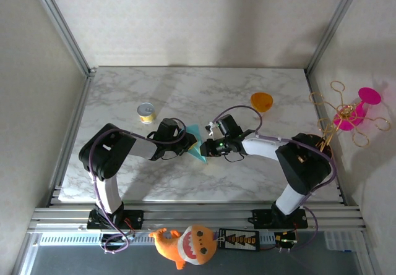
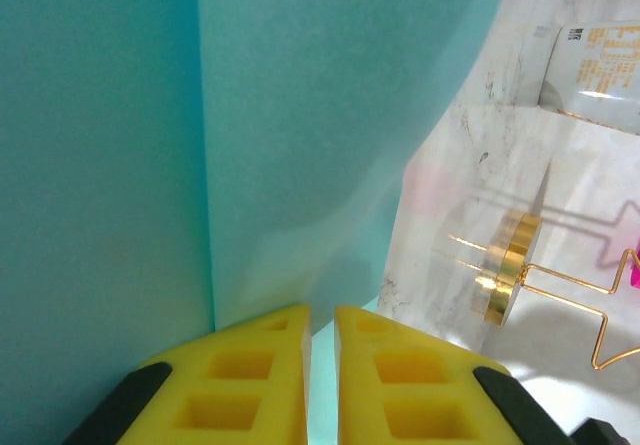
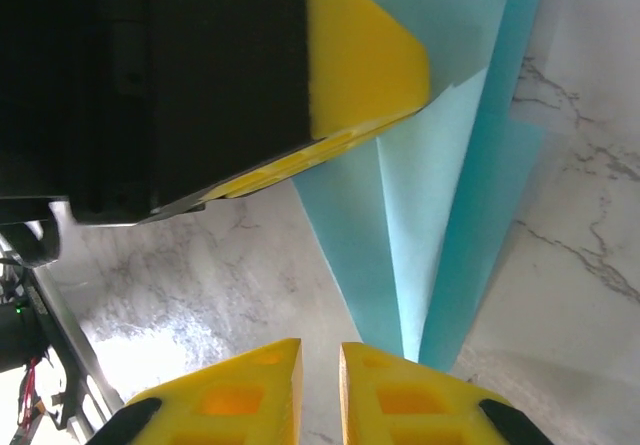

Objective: Fold a paper plane with a square sheet of paper (pick it up from the middle)
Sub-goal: Fourth fold the wing at the center of the table.

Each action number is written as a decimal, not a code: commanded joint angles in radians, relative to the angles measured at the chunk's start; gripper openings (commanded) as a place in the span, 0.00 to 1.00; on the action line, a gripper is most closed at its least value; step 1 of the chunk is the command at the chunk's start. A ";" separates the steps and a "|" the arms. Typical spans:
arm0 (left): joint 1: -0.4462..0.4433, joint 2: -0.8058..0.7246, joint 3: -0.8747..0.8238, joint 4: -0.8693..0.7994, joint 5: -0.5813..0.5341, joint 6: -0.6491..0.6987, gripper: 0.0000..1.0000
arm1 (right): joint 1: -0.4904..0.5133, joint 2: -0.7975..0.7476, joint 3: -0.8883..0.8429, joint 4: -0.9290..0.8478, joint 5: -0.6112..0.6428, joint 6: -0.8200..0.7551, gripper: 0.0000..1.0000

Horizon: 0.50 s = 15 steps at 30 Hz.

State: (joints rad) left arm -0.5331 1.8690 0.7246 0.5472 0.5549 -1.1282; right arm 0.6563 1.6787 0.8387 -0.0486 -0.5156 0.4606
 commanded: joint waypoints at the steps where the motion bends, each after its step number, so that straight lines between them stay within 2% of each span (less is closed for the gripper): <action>1: 0.007 0.002 -0.004 -0.038 0.003 0.009 0.15 | 0.012 0.045 0.038 -0.008 0.019 0.009 0.18; 15: 0.011 -0.091 0.053 -0.046 0.029 0.049 0.19 | 0.012 0.110 0.040 -0.058 0.115 0.013 0.17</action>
State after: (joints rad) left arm -0.5331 1.8400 0.7460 0.5179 0.5678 -1.1168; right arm 0.6617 1.7695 0.8642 -0.0647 -0.4454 0.4618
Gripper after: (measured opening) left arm 0.185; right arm 0.172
